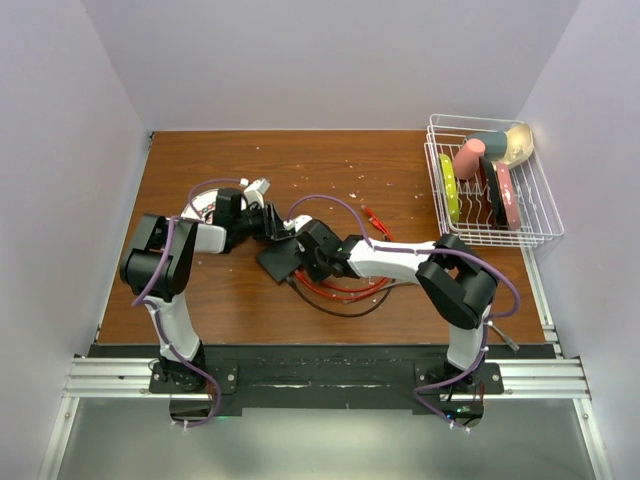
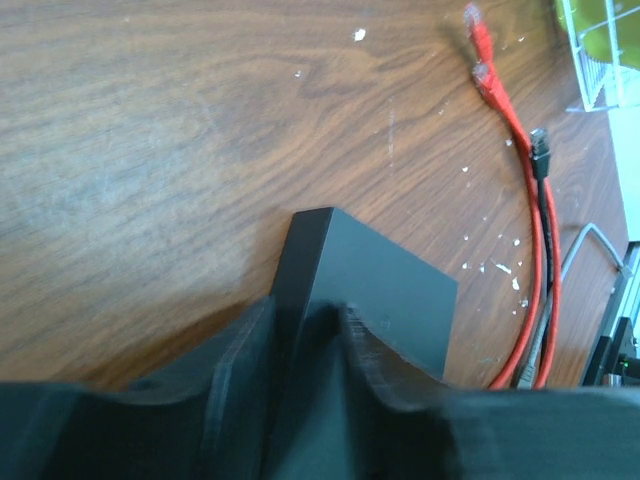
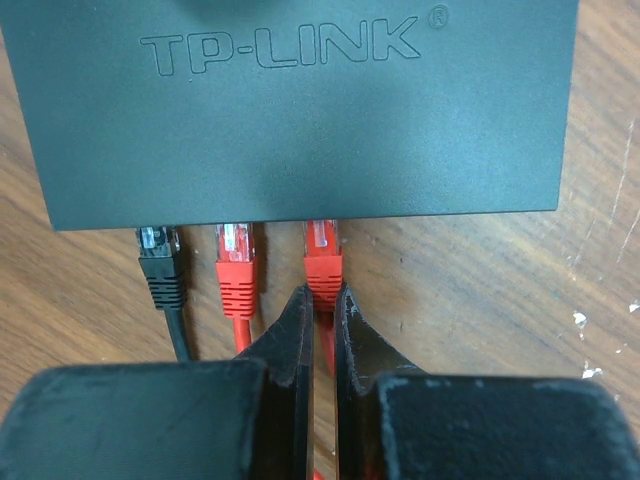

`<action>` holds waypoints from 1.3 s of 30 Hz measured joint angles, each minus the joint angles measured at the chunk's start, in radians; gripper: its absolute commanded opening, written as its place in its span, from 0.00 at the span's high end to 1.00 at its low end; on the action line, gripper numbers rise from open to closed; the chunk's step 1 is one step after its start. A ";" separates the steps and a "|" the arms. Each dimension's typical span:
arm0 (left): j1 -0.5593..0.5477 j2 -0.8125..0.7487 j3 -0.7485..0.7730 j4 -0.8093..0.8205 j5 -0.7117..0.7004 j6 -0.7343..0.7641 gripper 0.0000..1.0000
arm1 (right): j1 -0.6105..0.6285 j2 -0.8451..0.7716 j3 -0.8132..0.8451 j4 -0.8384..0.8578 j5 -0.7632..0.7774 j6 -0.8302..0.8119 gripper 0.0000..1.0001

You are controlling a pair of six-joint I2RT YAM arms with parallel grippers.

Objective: Insert the plug into the switch port

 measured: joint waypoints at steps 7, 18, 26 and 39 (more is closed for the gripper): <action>0.000 -0.002 0.040 -0.064 -0.045 -0.001 0.49 | 0.000 0.006 0.000 0.033 0.002 0.001 1.00; 0.060 -0.025 0.089 -0.116 -0.153 -0.003 0.91 | 0.000 0.011 -0.004 0.059 0.002 0.005 1.00; 0.064 0.043 0.117 -0.135 -0.098 0.015 1.00 | 0.000 0.012 -0.005 0.060 0.002 0.005 1.00; 0.050 0.103 0.177 -0.188 0.018 0.063 1.00 | 0.000 0.026 0.011 0.058 0.002 0.004 1.00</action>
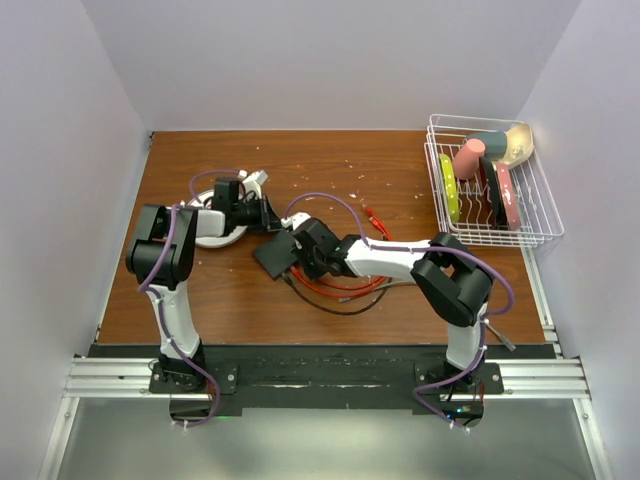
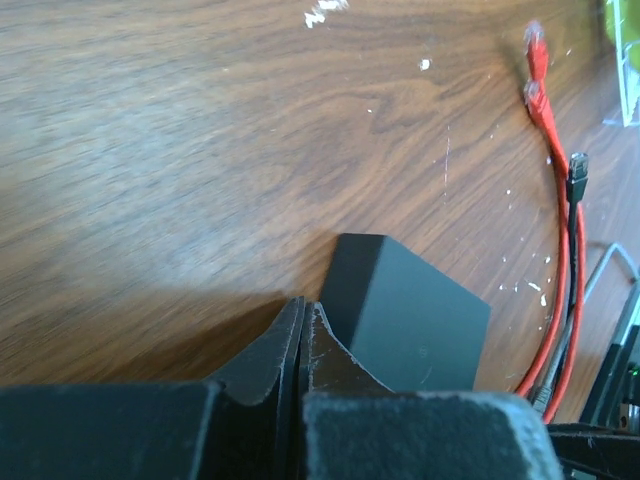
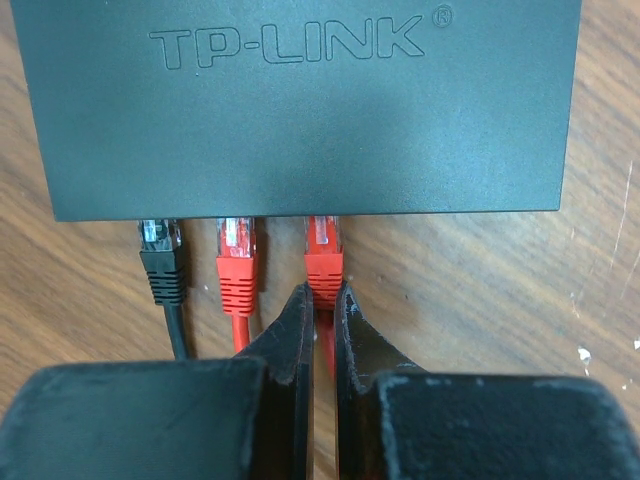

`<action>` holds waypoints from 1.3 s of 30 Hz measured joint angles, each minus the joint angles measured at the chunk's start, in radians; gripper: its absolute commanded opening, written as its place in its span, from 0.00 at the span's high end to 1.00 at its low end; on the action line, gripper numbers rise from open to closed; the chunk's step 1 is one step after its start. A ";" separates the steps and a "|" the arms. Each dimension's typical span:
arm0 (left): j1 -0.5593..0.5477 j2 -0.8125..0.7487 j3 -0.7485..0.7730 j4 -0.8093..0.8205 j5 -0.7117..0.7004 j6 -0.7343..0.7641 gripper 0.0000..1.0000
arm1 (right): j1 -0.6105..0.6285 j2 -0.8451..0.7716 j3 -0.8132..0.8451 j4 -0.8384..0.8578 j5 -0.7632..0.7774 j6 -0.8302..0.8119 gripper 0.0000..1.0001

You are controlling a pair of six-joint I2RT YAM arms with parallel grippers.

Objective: Insert the plug into the switch port

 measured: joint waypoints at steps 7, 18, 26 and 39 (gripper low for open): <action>-0.058 0.000 0.069 -0.099 -0.093 0.087 1.00 | 0.000 0.021 0.042 -0.039 -0.001 -0.005 1.00; -0.072 0.000 0.072 -0.108 -0.105 0.117 1.00 | 0.001 0.021 0.043 -0.042 0.010 0.016 1.00; -0.072 -0.010 0.046 -0.085 -0.104 0.123 1.00 | 0.011 0.001 -0.016 0.040 0.050 0.075 1.00; -0.093 -0.039 -0.002 -0.036 -0.159 0.139 1.00 | 0.020 -0.001 -0.024 0.061 0.084 0.111 1.00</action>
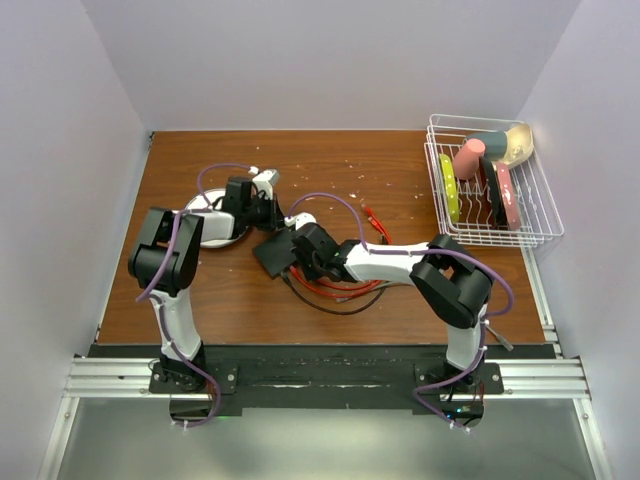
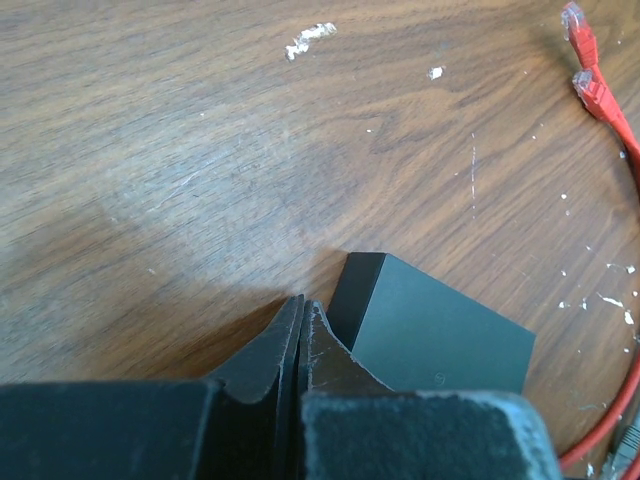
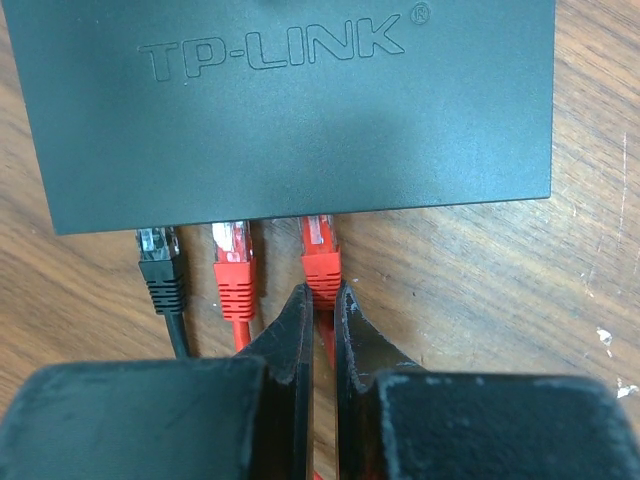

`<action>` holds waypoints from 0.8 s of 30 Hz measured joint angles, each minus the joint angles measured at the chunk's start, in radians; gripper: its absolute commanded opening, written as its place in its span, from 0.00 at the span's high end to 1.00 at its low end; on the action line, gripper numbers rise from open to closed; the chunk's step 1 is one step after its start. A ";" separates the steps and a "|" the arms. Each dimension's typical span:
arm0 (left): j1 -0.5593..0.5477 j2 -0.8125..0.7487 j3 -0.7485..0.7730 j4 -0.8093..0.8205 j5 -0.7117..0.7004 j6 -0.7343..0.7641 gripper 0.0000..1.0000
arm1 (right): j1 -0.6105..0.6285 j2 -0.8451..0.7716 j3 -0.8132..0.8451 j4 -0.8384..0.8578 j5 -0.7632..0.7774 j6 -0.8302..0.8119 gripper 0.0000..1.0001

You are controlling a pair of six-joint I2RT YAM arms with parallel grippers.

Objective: Insert the plug into the switch port

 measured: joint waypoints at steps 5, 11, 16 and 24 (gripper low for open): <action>-0.009 -0.014 -0.032 0.039 -0.032 -0.001 1.00 | 0.000 0.000 -0.002 0.004 0.005 0.017 1.00; -0.020 -0.027 -0.060 0.072 -0.063 -0.002 1.00 | 0.000 0.000 -0.002 0.009 0.005 0.037 1.00; -0.025 -0.033 -0.074 0.094 -0.079 -0.003 1.00 | 0.000 0.002 -0.002 0.013 0.006 0.043 1.00; -0.031 -0.035 -0.079 0.117 -0.106 -0.003 1.00 | 0.000 0.026 0.033 0.006 0.005 0.044 1.00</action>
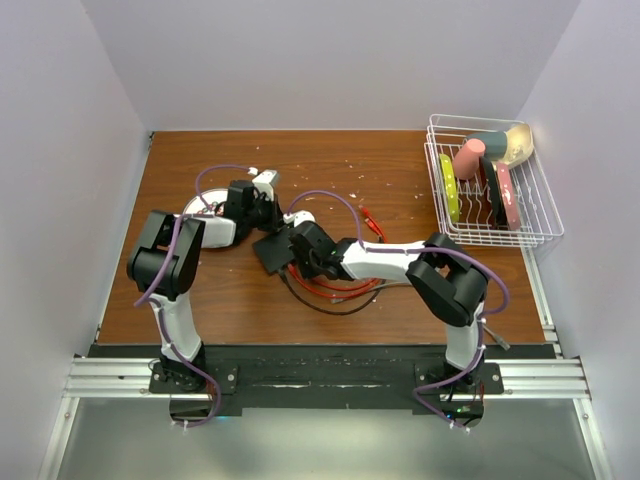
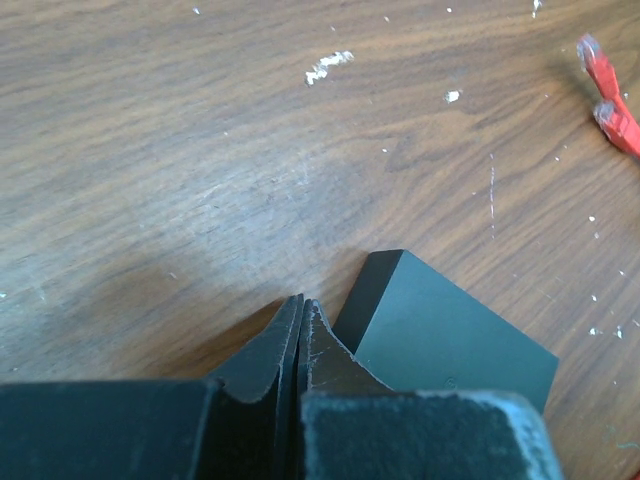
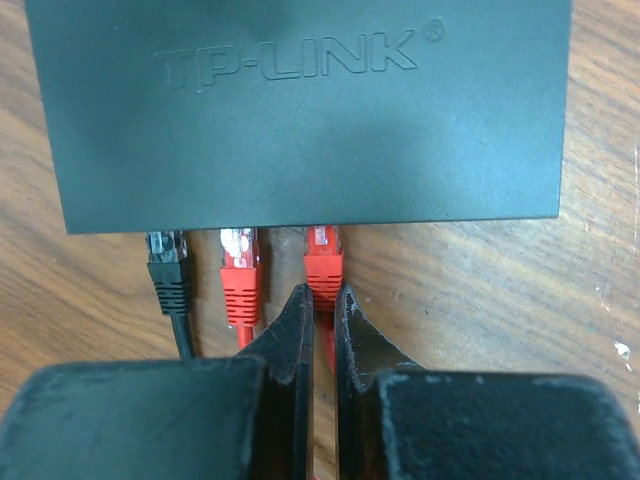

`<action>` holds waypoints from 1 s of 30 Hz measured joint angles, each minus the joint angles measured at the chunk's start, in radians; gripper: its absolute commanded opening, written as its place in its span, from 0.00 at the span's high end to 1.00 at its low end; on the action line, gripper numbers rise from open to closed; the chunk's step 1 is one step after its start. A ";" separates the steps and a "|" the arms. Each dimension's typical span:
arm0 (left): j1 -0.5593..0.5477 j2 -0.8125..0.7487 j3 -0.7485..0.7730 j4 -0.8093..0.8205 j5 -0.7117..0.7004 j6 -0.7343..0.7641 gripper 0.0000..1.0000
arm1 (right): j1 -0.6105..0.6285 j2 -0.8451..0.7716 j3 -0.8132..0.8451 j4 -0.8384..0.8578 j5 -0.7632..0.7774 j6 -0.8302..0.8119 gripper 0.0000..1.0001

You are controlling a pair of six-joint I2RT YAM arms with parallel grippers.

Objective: Insert the plug into the switch port

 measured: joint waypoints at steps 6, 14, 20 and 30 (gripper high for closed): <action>-0.001 0.000 0.000 0.001 -0.007 0.000 1.00 | 0.000 0.002 0.003 -0.003 -0.003 0.000 1.00; -0.002 -0.007 0.006 -0.020 -0.011 -0.006 1.00 | 0.000 -0.031 -0.055 0.043 -0.005 0.013 0.80; 0.013 -0.024 -0.010 -0.081 0.060 -0.052 0.98 | -0.015 -0.082 -0.112 0.083 0.018 0.023 0.59; 0.087 -0.065 -0.003 -0.187 0.043 -0.140 0.56 | -0.038 -0.228 -0.164 0.088 0.093 0.025 0.22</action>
